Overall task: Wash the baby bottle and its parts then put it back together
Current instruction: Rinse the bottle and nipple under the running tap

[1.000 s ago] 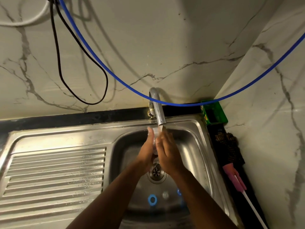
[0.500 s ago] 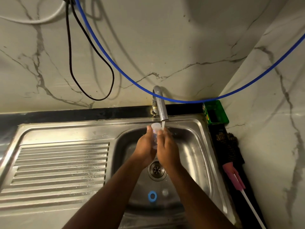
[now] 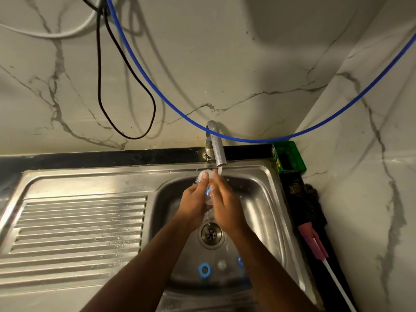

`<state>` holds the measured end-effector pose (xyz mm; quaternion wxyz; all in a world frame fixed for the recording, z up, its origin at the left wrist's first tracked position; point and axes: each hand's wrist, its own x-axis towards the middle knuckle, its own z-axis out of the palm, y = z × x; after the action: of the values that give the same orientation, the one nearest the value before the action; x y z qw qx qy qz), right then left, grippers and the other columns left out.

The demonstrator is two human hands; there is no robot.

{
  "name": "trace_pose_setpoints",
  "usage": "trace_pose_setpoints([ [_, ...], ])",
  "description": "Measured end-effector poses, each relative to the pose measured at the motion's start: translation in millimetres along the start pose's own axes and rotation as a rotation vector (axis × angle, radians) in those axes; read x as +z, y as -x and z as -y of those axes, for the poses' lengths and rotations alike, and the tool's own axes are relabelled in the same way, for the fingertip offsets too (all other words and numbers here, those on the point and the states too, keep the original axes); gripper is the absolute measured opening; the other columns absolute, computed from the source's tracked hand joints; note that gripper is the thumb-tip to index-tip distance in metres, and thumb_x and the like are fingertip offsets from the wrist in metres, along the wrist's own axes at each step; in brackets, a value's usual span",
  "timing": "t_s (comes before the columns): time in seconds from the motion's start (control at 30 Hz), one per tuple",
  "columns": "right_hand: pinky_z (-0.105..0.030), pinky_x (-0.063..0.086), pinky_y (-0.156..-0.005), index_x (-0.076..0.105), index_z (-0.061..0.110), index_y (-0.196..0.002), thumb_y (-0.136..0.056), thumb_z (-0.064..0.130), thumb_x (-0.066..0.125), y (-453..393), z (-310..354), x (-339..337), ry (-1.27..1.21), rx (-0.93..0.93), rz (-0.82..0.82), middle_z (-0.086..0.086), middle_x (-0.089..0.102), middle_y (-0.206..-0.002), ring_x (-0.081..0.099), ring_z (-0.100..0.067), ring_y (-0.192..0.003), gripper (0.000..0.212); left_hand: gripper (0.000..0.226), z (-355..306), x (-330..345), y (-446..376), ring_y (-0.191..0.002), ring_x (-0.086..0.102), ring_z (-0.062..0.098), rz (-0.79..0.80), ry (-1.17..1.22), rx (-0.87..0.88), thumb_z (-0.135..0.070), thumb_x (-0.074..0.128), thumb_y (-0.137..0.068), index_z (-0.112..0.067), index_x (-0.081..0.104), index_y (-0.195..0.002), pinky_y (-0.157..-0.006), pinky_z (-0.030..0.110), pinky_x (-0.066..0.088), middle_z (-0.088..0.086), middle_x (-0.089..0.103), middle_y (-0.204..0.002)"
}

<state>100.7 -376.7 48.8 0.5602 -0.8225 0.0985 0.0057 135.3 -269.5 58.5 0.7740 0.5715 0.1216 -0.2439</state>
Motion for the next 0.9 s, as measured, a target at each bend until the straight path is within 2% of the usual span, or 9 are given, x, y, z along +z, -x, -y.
trace_pose_setpoints([
  [0.07,-0.011,0.052,-0.086,0.058,0.040,-0.125,-0.106,0.048,0.036,-1.5,-0.3,-0.9,-0.080,0.084,-0.014,-0.002,0.067,-0.135,0.066,0.000,-0.113,0.030,0.060,1.8,-3.4,-0.3,-0.101,0.074,0.035,-0.011,0.019,0.003,-0.047,0.047,-0.107,0.007,0.067,-0.122,-0.086,0.039,0.062,0.027,0.074,-0.113],
  [0.17,-0.019,0.032,-0.119,0.043,0.029,-0.153,-0.111,0.040,0.035,8.4,0.2,4.9,0.172,-0.199,-0.017,0.006,0.042,-0.161,0.034,-0.001,-0.150,0.044,0.052,6.3,-2.4,-0.8,-0.097,0.076,0.026,-0.034,0.031,-0.061,-0.042,0.038,-0.112,-0.002,0.072,-0.116,-0.086,0.036,0.061,0.019,0.076,-0.108],
  [0.23,-0.024,0.023,-0.125,0.039,0.023,-0.157,-0.109,0.039,0.033,10.3,-6.5,13.6,0.230,-0.295,-0.015,0.009,0.034,-0.165,0.023,0.000,-0.154,0.050,0.049,9.0,1.0,1.7,-0.094,0.077,0.022,-0.040,0.063,-0.123,-0.041,0.037,-0.112,-0.008,0.073,-0.111,-0.083,0.034,0.058,0.015,0.077,-0.105],
  [0.37,-0.030,0.045,-0.111,0.045,0.061,-0.133,-0.108,0.055,0.029,4.4,6.6,12.3,-0.161,0.104,-0.052,0.021,0.059,-0.134,0.052,-0.009,-0.138,0.030,0.083,13.9,4.6,4.3,-0.100,0.060,0.039,0.045,0.068,-0.090,-0.067,0.056,-0.098,0.012,0.060,-0.124,-0.091,0.044,0.045,0.025,0.064,-0.110],
  [0.43,-0.034,0.049,-0.110,0.045,0.064,-0.127,-0.099,0.070,0.026,2.7,9.4,9.0,-0.157,0.122,-0.060,0.020,0.061,-0.129,0.057,-0.009,-0.131,0.034,0.080,15.7,3.2,2.9,-0.098,0.058,0.036,0.089,0.016,-0.099,-0.067,0.053,-0.100,0.009,0.060,-0.125,-0.089,0.045,0.045,0.023,0.063,-0.107],
  [0.5,-0.039,0.043,-0.118,0.035,0.054,-0.148,-0.091,0.082,0.022,3.8,9.2,9.5,-0.075,0.058,-0.039,0.012,0.049,-0.154,0.047,-0.007,-0.142,0.064,0.063,20.2,-3.1,-4.0,-0.086,0.069,0.026,0.084,-0.050,-0.098,-0.053,0.043,-0.108,0.004,0.065,-0.124,-0.079,0.034,0.055,0.022,0.070,-0.098],
  [0.57,-0.035,0.028,-0.126,0.027,0.032,-0.162,-0.098,0.072,0.020,1.7,1.1,8.1,0.053,-0.035,0.009,0.011,0.028,-0.167,0.025,-0.004,-0.153,0.075,0.049,21.5,-5.4,-10.1,-0.086,0.072,0.024,0.073,-0.058,-0.075,-0.041,0.042,-0.111,0.000,0.066,-0.124,-0.074,0.033,0.059,0.027,0.071,-0.107],
  [0.73,-0.031,0.029,-0.125,0.033,0.035,-0.159,-0.102,0.053,0.035,-11.5,-5.8,-1.8,-0.155,0.019,0.222,0.023,0.032,-0.164,0.029,0.006,-0.149,0.060,0.064,22.3,1.7,-8.5,-0.119,0.068,0.028,0.102,0.057,-0.151,-0.061,0.034,-0.108,-0.014,0.061,-0.142,-0.099,0.044,0.052,0.017,0.071,-0.128],
  [0.9,-0.031,0.039,-0.107,0.040,0.040,-0.155,-0.109,0.053,0.031,-30.8,1.1,-3.4,-0.254,0.153,0.183,0.011,0.040,-0.161,0.044,-0.003,-0.135,0.049,0.061,18.7,0.9,-12.9,-0.119,0.069,0.028,0.107,0.105,-0.194,-0.063,0.042,-0.104,-0.016,0.067,-0.134,-0.109,0.047,0.049,0.013,0.073,-0.128],
])
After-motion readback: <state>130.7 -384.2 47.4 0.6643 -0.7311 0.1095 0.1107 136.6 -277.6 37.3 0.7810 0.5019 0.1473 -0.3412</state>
